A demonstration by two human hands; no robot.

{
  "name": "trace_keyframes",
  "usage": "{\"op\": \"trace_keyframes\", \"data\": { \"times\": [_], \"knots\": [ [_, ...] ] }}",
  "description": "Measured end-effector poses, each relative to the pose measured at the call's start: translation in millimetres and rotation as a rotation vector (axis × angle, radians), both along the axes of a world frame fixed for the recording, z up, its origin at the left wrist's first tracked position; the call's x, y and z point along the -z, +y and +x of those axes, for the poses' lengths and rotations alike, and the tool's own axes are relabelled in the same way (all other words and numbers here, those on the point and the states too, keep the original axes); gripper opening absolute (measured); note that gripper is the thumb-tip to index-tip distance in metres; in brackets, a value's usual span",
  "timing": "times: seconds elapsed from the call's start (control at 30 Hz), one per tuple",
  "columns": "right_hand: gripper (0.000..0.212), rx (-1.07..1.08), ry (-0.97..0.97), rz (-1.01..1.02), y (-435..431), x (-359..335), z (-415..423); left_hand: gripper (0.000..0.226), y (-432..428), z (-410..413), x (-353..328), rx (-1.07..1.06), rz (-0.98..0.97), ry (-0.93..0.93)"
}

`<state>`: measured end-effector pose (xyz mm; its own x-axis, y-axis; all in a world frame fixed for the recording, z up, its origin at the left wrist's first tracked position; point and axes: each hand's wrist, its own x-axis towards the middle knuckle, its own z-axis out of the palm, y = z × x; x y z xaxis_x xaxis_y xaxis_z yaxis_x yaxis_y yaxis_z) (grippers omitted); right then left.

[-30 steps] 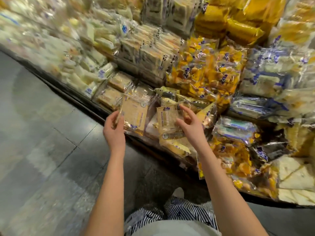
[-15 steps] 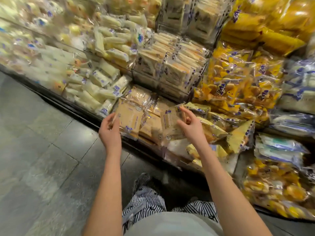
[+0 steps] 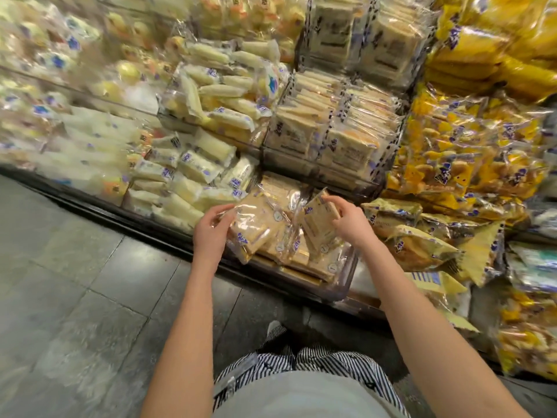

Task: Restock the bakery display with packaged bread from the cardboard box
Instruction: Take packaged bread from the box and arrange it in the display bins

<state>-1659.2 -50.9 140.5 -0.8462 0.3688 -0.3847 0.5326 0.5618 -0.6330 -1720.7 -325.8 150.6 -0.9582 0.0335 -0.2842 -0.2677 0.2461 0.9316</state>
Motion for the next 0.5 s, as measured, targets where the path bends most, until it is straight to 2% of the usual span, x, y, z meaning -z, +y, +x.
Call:
{"op": "trace_keyframes", "data": {
  "times": [0.3, 0.4, 0.5],
  "knots": [
    [0.07, -0.234, -0.058, 0.321, 16.6, 27.2, -51.7, 0.018, 6.8, -36.1, 15.7, 0.305, -0.163, -0.071],
    [0.059, -0.253, 0.0, 0.397, 14.0, 40.2, -53.1, 0.019, 10.5, -40.5, 17.8, 0.389, -0.223, -0.072],
    [0.053, -0.214, 0.107, 0.579, -9.6, 54.6, -40.1, 0.02, 12.5, -47.3, 23.8, 0.438, -0.222, -0.072]
  ]
}}
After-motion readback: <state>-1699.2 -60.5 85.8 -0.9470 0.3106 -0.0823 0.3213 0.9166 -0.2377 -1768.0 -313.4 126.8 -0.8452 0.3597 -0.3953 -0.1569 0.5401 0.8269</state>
